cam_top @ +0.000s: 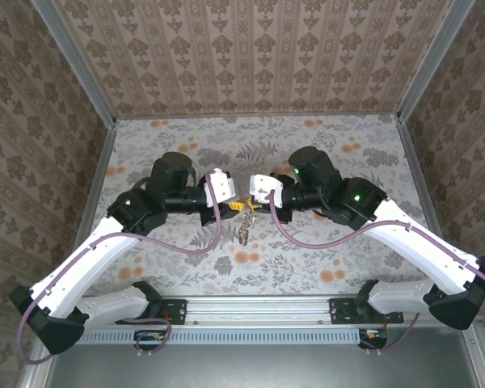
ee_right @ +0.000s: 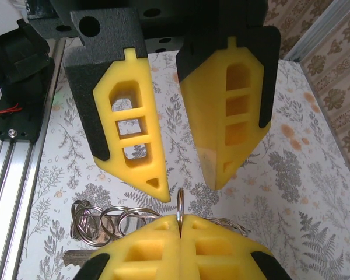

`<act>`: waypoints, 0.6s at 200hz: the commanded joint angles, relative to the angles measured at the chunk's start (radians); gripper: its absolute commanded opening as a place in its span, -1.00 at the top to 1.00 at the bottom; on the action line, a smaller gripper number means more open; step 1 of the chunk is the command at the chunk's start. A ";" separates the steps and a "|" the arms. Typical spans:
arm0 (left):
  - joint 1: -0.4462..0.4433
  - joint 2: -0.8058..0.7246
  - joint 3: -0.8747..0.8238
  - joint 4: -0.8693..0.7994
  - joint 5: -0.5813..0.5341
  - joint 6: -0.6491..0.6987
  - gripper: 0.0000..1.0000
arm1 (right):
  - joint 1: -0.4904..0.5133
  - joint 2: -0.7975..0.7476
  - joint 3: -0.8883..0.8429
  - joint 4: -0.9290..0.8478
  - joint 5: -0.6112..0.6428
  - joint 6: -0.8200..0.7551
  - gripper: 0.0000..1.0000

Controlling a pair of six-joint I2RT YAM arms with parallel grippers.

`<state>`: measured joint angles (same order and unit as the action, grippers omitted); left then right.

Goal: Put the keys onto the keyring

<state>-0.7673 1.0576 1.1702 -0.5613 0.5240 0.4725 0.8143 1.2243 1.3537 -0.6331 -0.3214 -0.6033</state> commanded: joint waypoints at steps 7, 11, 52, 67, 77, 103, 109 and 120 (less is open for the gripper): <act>-0.010 0.001 0.011 0.070 0.046 -0.002 0.41 | 0.006 0.009 0.030 0.015 -0.022 -0.006 1.00; -0.010 0.002 0.012 0.073 0.049 -0.003 0.41 | 0.006 0.009 0.030 0.016 -0.020 -0.006 1.00; -0.013 0.018 0.001 0.102 0.074 -0.018 0.47 | 0.006 0.006 0.025 0.029 -0.032 0.000 1.00; -0.013 0.023 -0.004 0.104 0.072 -0.019 0.47 | 0.005 -0.001 0.019 0.039 -0.038 0.005 1.00; -0.015 0.024 -0.006 0.104 0.066 -0.018 0.47 | 0.003 -0.005 0.016 0.040 -0.041 0.005 1.00; -0.028 0.032 -0.001 0.070 0.028 0.004 0.47 | 0.004 -0.008 0.012 0.040 -0.036 0.007 1.00; -0.028 0.031 0.000 0.066 0.018 0.006 0.47 | 0.004 -0.008 0.011 0.040 -0.034 0.007 1.00; -0.030 0.029 0.001 0.054 0.001 0.014 0.47 | 0.002 -0.009 0.011 0.040 -0.030 0.006 1.00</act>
<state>-0.7822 1.0729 1.1702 -0.4911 0.5591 0.4679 0.8120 1.2308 1.3533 -0.6361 -0.3202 -0.6018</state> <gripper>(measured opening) 0.265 0.066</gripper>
